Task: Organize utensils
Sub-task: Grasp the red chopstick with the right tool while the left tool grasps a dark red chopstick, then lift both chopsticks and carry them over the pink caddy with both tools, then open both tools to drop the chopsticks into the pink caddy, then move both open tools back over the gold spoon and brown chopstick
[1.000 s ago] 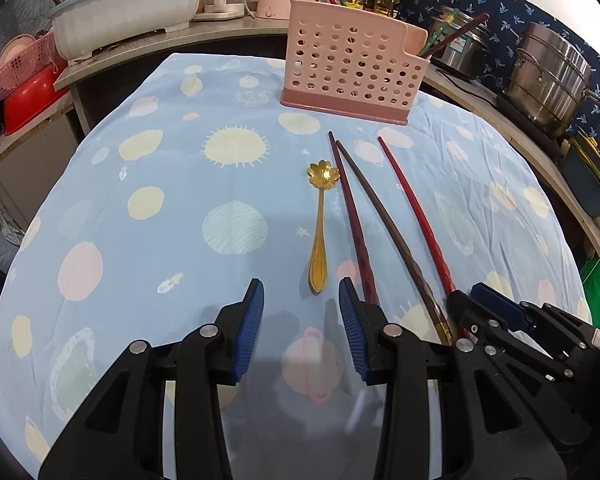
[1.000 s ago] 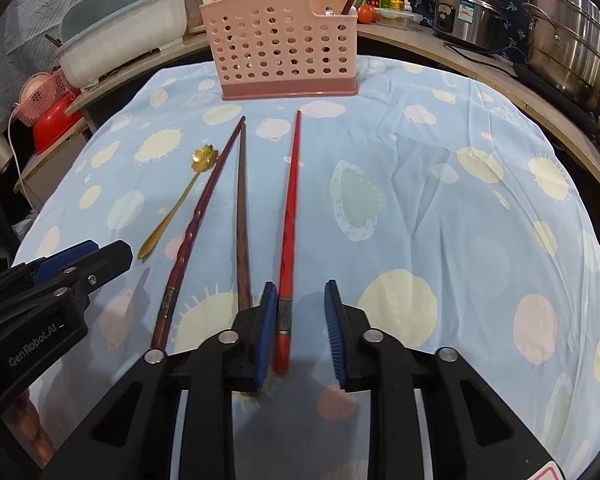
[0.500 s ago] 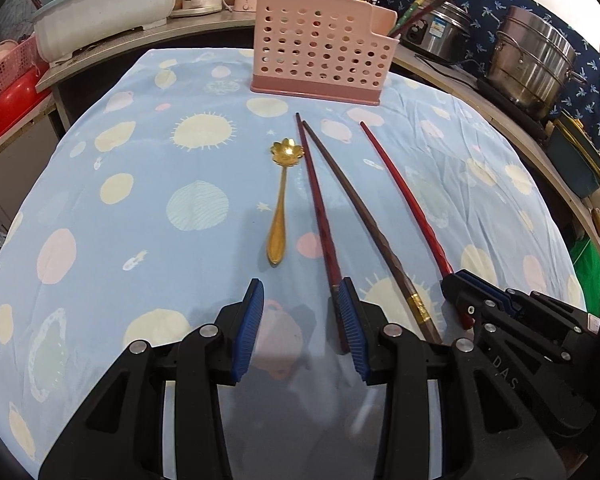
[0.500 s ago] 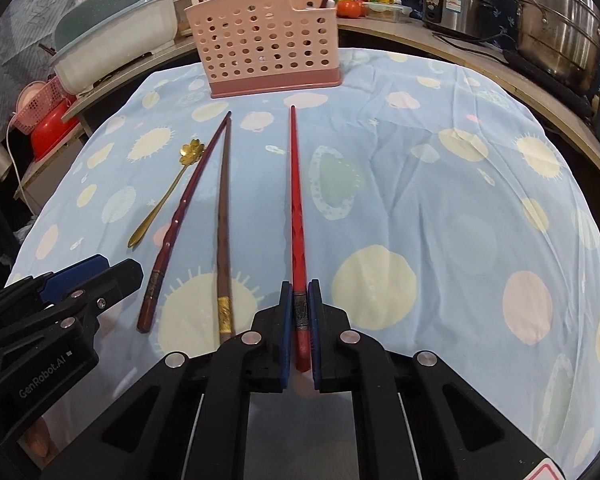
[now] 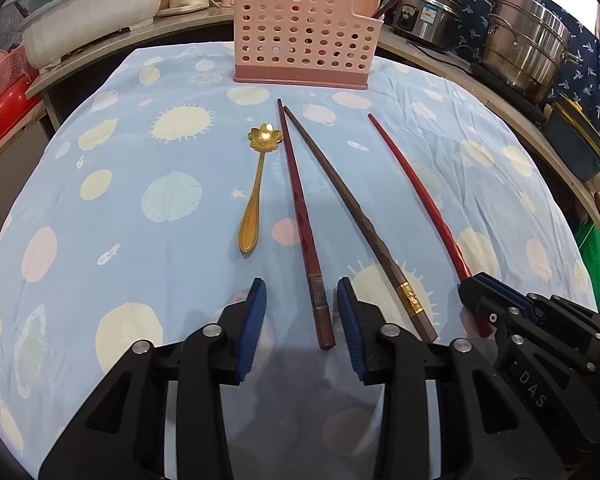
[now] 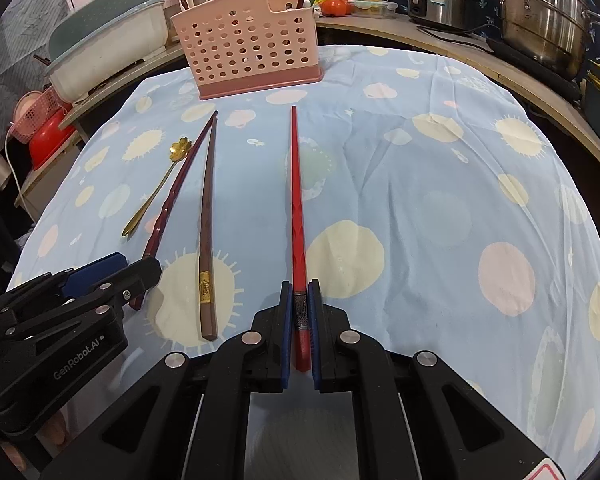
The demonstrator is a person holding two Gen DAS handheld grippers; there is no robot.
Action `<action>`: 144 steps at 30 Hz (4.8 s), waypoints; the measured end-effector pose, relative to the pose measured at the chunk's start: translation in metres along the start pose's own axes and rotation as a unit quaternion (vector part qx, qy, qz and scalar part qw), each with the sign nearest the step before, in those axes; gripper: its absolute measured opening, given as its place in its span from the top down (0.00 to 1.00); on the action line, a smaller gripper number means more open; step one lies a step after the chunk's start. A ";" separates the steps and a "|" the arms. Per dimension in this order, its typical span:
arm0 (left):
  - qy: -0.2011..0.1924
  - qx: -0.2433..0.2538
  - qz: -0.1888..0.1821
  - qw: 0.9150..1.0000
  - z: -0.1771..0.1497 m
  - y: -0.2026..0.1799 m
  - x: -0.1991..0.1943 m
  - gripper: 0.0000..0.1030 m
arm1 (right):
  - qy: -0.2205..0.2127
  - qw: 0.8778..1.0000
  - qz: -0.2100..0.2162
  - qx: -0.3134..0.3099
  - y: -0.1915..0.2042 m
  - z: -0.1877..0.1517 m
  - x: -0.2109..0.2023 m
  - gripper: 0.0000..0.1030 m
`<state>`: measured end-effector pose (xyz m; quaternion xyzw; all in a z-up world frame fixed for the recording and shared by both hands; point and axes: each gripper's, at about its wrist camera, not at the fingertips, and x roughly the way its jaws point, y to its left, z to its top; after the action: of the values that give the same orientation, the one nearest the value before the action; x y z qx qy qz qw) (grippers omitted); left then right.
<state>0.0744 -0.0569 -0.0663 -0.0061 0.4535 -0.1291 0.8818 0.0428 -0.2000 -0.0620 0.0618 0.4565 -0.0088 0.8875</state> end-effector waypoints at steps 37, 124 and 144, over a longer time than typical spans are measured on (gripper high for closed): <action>-0.061 -0.011 -0.025 0.998 0.020 0.008 -0.078 0.92 | -0.064 0.998 0.028 0.009 -0.007 0.011 -0.079 0.93; -0.204 -0.008 0.013 0.979 0.282 0.025 -0.071 0.68 | -0.202 0.978 0.021 -0.039 0.021 0.251 -0.065 0.75; -0.103 -0.030 0.030 0.994 0.129 0.048 -0.042 0.68 | -0.077 0.996 0.043 -0.027 0.026 0.089 -0.046 0.75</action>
<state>0.1652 -0.0142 0.0366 -0.0322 0.3640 -0.0880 0.9267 0.0899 -0.1866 0.0287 0.0565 0.3835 0.0372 0.9211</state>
